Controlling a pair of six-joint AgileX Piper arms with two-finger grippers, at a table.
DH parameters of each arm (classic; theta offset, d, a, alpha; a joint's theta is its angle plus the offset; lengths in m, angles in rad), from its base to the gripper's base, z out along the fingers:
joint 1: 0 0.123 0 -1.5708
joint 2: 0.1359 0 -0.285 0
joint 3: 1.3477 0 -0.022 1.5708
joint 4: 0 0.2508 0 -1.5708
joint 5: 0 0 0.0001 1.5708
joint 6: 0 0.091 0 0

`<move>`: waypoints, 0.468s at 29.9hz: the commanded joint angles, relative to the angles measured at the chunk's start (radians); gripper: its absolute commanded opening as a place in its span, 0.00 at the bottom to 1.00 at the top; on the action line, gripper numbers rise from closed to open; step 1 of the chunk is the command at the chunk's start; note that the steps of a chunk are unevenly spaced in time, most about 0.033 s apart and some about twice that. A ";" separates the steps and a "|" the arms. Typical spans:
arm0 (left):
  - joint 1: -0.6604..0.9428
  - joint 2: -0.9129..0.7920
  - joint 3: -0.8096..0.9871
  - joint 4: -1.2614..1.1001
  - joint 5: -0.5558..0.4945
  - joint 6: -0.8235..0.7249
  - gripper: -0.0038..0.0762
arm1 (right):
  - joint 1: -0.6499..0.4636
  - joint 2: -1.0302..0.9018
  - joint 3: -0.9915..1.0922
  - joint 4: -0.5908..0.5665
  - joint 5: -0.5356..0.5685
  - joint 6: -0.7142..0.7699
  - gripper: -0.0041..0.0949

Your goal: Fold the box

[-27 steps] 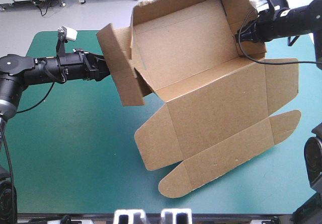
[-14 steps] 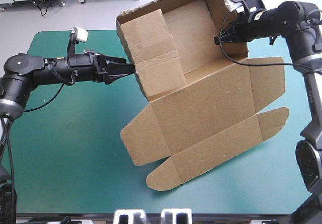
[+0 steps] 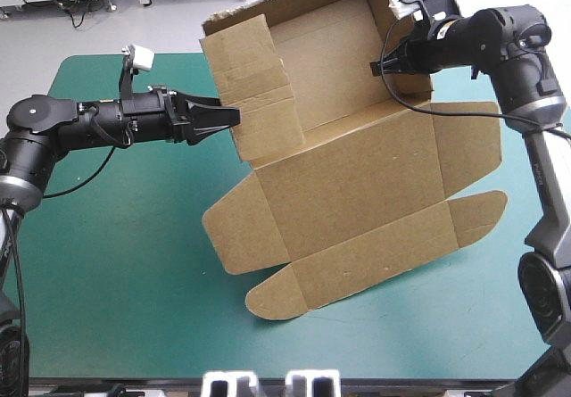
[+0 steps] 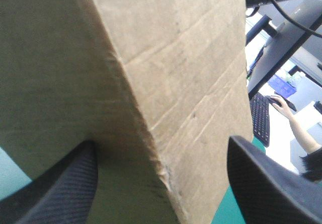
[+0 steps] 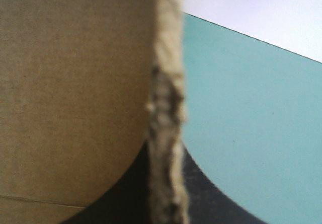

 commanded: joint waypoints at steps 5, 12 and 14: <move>-0.007 -0.037 -0.028 0.013 -0.173 -0.113 0.69 | 0.090 -0.024 -0.029 -0.048 -0.115 0.080 0.02; -0.110 -0.037 -0.039 0.375 -0.393 -0.370 0.69 | 0.179 0.026 -0.029 -0.131 -0.160 0.133 0.02; -0.141 -0.037 -0.039 0.478 -0.468 -0.461 0.69 | 0.197 0.032 -0.029 -0.129 -0.178 0.152 0.02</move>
